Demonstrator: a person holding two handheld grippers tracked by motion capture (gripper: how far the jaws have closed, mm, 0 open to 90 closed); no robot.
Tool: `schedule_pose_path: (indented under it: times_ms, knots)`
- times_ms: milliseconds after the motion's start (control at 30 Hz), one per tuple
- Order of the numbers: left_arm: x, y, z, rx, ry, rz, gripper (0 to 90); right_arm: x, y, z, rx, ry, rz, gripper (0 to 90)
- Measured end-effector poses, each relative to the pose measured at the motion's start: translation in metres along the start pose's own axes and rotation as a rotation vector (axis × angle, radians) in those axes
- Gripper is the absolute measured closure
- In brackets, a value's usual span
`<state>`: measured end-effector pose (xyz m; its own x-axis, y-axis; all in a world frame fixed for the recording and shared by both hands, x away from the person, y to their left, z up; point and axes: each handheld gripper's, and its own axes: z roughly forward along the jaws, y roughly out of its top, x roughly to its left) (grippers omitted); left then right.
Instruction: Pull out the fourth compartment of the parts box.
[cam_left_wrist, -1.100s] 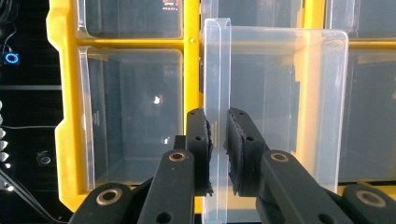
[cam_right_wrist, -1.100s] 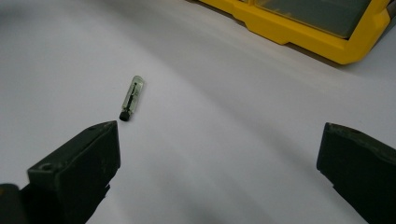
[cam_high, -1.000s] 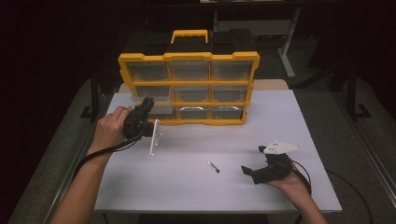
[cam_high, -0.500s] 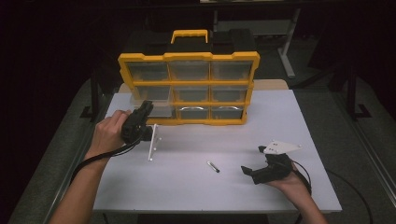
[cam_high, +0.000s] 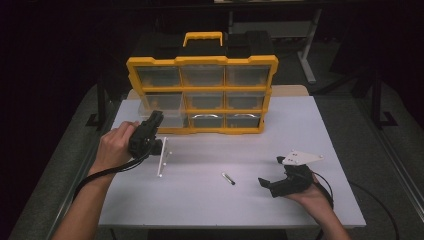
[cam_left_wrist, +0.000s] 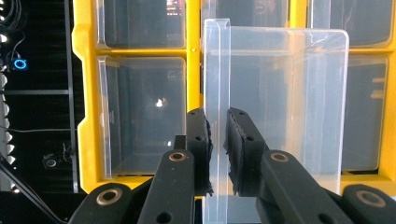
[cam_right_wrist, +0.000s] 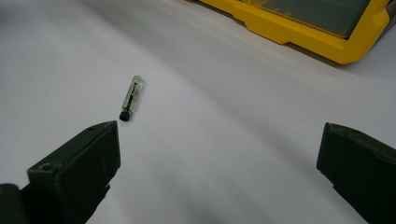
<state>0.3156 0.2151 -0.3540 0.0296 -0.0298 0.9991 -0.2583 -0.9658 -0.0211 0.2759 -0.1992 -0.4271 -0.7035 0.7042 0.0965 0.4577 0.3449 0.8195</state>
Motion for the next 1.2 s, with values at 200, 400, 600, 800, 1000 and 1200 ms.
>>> schedule_pose_path:
  times_ms: [200, 400, 600, 800, 1000, 1200]
  knots:
    - [-0.001, 0.0007, -0.0043, -0.004, 0.003, 0.0, 80.2, 0.0001, 0.0, 0.0, 0.0, -0.001, -0.003, 0.0]
    - [-0.0032, 0.0007, -0.0061, -0.007, 0.009, -0.004, 80.2, -0.0001, -0.0001, 0.0004, 0.0, 0.0, -0.003, 0.0]
    - [-0.0053, 0.0008, -0.0078, -0.007, 0.004, -0.001, 79.8, 0.0001, -0.0001, 0.0008, 0.003, 0.0, -0.004, 0.0]
    - [-0.0063, 0.0009, -0.0081, -0.005, 0.007, -0.007, 79.0, 0.0004, -0.0002, 0.0014, 0.007, -0.001, -0.003, 0.0]
    - [-0.0063, 0.0022, -0.008, -0.023, 0.01, -0.013, 67.2, 0.0001, -0.0001, 0.0013, 0.004, -0.002, 0.001, 0.0]
    - [-0.0072, 0.0049, -0.0105, -0.031, 0.018, -0.015, 52.0, 0.0003, 0.0003, 0.0009, 0.003, -0.003, -0.006, 0.0]
